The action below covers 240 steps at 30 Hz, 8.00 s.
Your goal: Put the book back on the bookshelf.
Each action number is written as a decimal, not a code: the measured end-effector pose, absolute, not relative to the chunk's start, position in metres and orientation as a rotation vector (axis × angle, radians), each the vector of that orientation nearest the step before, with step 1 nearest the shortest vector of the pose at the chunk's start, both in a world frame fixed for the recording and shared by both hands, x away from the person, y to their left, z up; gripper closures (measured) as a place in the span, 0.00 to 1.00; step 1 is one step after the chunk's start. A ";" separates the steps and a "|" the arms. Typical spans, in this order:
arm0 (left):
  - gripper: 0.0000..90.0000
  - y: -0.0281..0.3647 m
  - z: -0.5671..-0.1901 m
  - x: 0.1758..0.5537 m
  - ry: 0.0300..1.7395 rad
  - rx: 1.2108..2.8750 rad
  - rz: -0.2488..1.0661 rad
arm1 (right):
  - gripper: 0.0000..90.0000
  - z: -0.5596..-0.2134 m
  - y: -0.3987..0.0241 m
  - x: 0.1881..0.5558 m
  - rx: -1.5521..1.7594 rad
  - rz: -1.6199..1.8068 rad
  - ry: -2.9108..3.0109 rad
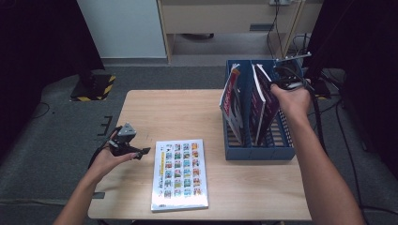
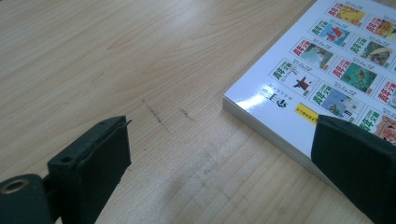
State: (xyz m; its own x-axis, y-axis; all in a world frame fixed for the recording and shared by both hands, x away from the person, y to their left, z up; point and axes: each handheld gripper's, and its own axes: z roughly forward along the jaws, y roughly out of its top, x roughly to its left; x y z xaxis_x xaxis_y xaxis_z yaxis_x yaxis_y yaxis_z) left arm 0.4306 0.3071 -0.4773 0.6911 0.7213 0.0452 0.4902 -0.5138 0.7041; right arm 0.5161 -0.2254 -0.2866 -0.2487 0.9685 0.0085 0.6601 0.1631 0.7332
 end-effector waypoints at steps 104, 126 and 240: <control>0.05 0.290 -0.481 0.427 0.887 2.250 0.438 | 0.57 -0.266 -0.231 0.497 1.427 1.038 1.940; 0.04 0.283 -0.480 0.418 0.878 2.254 0.480 | 0.23 -0.262 -0.232 0.450 1.266 1.147 1.929; 0.07 0.260 -0.497 0.419 0.853 2.288 0.473 | 0.17 -0.443 -0.095 0.373 1.077 1.138 2.404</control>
State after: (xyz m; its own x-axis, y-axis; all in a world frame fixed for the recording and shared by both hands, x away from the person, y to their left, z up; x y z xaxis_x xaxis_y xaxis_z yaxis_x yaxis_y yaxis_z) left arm 0.4191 0.2599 -0.4967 0.7241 0.6816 0.1050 0.4502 -0.5825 0.6768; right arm 0.3732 -0.0947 -0.4430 -0.6867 0.7239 0.0665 0.5104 0.4150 0.7532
